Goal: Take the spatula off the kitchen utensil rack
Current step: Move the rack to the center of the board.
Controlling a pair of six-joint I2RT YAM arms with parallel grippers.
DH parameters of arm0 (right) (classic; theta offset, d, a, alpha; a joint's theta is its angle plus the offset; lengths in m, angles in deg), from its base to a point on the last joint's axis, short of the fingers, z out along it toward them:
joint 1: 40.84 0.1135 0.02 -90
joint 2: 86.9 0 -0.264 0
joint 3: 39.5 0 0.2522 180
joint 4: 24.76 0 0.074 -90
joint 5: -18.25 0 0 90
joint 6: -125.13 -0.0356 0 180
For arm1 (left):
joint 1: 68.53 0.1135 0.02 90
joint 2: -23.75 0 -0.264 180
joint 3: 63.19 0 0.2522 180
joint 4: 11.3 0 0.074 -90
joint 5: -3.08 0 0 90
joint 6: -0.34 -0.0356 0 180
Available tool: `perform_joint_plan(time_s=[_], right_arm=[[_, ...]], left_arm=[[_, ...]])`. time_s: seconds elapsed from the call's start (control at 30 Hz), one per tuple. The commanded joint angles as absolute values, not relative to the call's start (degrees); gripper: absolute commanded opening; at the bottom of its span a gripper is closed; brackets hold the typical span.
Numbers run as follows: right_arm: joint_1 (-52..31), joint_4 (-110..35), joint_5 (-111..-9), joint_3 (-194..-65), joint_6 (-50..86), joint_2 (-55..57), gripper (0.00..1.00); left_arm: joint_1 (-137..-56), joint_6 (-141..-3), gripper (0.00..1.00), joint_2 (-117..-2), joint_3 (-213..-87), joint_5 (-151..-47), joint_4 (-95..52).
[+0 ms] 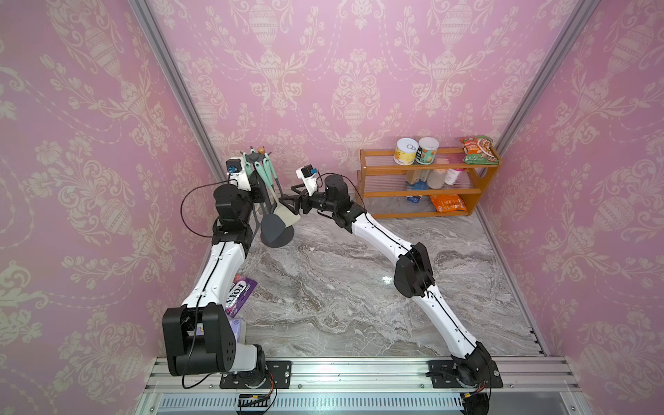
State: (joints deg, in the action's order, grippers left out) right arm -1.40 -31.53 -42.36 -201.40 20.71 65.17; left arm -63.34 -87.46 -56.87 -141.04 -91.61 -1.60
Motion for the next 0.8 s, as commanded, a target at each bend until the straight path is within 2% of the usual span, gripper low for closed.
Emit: perform_joint_plan(time_s=[0.0,0.27,0.5,0.77], right_arm=[[0.18,-32.82,-45.32,-205.32,24.09,68.05,0.94],[1.39,-27.86,-50.22,-209.28,23.96,73.61,0.96],[1.42,-24.54,-50.57,-197.73,24.18,67.52,0.96],[1.35,-25.61,-49.81,-196.72,24.23,65.58,0.94]], left_arm=[[-63.08,-88.26,0.25,-55.44,-144.01,-91.81,-0.79],[-63.08,-87.77,0.17,-55.43,-145.05,-94.31,-2.78],[-63.08,-85.78,0.1,-55.01,-145.85,-93.11,-2.41],[-63.08,-83.59,0.03,-51.74,-147.08,-92.49,-3.77]])
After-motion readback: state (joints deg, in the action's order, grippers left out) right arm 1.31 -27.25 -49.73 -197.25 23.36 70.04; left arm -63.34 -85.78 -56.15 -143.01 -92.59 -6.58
